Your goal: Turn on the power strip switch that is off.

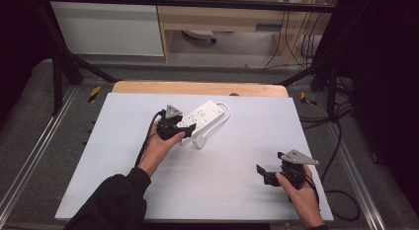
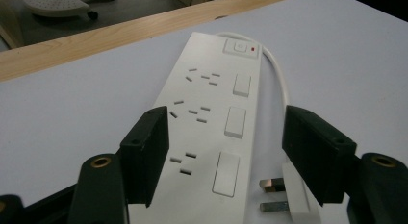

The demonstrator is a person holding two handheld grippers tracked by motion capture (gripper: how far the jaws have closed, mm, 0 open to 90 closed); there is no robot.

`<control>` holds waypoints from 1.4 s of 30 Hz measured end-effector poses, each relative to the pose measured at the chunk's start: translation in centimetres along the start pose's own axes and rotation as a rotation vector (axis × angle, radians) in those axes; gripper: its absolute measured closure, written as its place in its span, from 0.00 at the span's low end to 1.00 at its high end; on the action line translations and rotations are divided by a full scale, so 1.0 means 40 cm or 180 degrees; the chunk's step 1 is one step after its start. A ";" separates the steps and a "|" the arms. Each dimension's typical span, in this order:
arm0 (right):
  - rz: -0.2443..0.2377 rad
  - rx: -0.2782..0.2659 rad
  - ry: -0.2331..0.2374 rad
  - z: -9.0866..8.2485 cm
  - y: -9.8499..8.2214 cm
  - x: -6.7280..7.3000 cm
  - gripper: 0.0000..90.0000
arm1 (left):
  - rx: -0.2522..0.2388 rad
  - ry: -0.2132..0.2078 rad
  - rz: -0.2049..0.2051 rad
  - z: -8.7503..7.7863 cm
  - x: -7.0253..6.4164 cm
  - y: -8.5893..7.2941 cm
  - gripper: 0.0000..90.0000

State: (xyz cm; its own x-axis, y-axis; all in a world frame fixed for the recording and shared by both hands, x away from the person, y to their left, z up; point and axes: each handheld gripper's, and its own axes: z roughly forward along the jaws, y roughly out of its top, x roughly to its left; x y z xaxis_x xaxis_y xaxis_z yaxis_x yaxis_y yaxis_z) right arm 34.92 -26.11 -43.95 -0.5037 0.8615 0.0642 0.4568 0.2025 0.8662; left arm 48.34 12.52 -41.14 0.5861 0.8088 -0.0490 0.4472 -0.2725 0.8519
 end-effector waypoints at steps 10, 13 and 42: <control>-0.0003 -0.0005 0.0008 0.000 0.001 -0.001 0.04 | 0.0014 -0.0006 -0.0003 0.012 -0.012 -0.003 0.60; -0.0006 -0.0009 0.0006 0.000 0.001 -0.002 0.04 | -0.0013 -0.0006 0.0034 0.011 -0.015 -0.001 0.65; -0.0005 -0.0035 0.0013 -0.003 0.003 0.001 0.04 | 0.0010 -0.0182 0.0025 0.025 -0.004 -0.012 1.00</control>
State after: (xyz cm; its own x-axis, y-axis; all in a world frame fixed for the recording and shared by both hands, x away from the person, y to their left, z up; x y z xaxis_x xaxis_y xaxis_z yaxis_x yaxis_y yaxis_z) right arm 34.84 -26.11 -43.79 -0.5075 0.8592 0.0649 0.4478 0.1986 0.8718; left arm 48.71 12.01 -42.06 0.6271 0.7756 -0.0721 0.4446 -0.2804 0.8507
